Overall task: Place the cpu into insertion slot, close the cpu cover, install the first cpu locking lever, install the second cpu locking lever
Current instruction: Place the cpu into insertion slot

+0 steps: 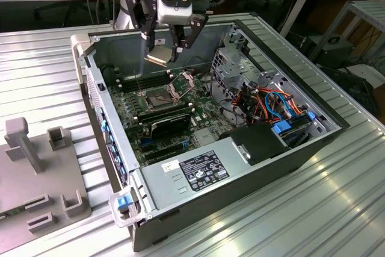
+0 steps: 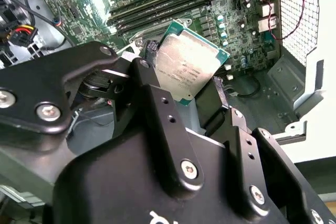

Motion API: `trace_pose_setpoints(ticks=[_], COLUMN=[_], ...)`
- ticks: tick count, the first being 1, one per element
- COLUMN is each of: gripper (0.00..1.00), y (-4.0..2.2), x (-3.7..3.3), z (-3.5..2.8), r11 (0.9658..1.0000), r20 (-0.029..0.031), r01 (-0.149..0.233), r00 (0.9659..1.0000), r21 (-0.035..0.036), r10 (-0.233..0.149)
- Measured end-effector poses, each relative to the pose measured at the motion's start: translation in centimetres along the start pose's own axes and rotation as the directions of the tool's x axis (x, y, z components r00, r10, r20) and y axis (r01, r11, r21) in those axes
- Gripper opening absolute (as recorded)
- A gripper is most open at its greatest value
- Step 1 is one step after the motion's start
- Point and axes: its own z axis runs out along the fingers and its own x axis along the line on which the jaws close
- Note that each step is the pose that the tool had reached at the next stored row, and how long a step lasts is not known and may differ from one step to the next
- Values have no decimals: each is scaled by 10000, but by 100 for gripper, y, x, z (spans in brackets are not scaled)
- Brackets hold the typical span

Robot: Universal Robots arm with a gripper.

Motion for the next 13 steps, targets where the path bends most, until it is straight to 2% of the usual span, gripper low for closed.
trace_pose_setpoints(ticks=[1,3,5,13], gripper=[55,55,55,55], y=[0,3,8,9], x=[0,2,5,5], z=[6,11,12,13], r11=[9991,9971,9956,9952], r20=[18,33,41,43], r01=[-413,-756,-941,-978], r00=[9991,9971,9956,9952], r21=[10,16,21,21], r10=[413,756,941,977])
